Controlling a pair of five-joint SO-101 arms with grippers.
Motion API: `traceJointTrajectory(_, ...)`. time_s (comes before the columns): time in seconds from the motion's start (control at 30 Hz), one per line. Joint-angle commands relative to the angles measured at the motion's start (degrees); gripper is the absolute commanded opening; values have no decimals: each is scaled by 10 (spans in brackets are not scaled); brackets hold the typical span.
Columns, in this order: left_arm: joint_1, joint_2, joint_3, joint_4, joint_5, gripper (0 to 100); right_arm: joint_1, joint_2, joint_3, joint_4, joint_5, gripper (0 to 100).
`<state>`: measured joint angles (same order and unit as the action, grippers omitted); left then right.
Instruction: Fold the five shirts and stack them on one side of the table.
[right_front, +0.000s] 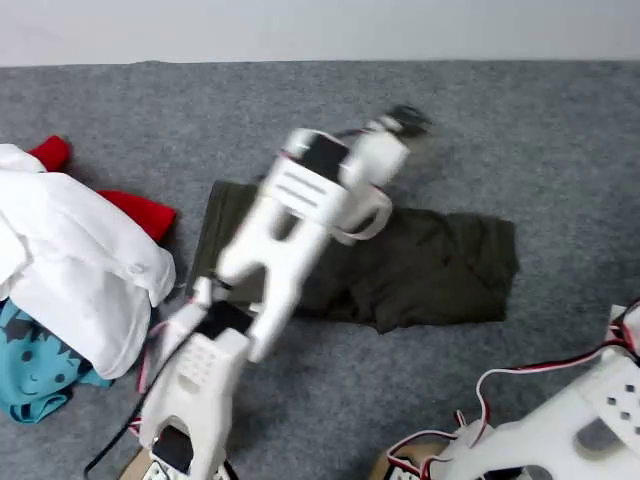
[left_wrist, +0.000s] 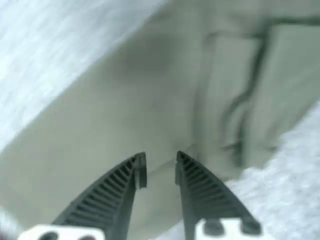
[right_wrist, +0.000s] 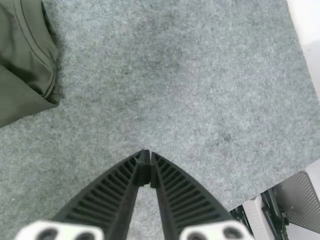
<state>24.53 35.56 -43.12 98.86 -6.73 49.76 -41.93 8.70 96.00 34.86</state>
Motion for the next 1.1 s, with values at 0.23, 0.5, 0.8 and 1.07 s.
traceJointTrajectory(0.23,-242,-81,80,16,3,207,-4,-10,-4,0,2,12)
traceJointTrajectory(0.5,-299,7,76,3,1,207,-4,-11,26,-4,0,12)
traceJointTrajectory(0.8,-302,108,-23,-3,-14,207,-3,-11,51,-7,0,12)
traceJointTrajectory(1.07,-302,205,-103,7,-13,207,-4,-11,51,-7,0,12)
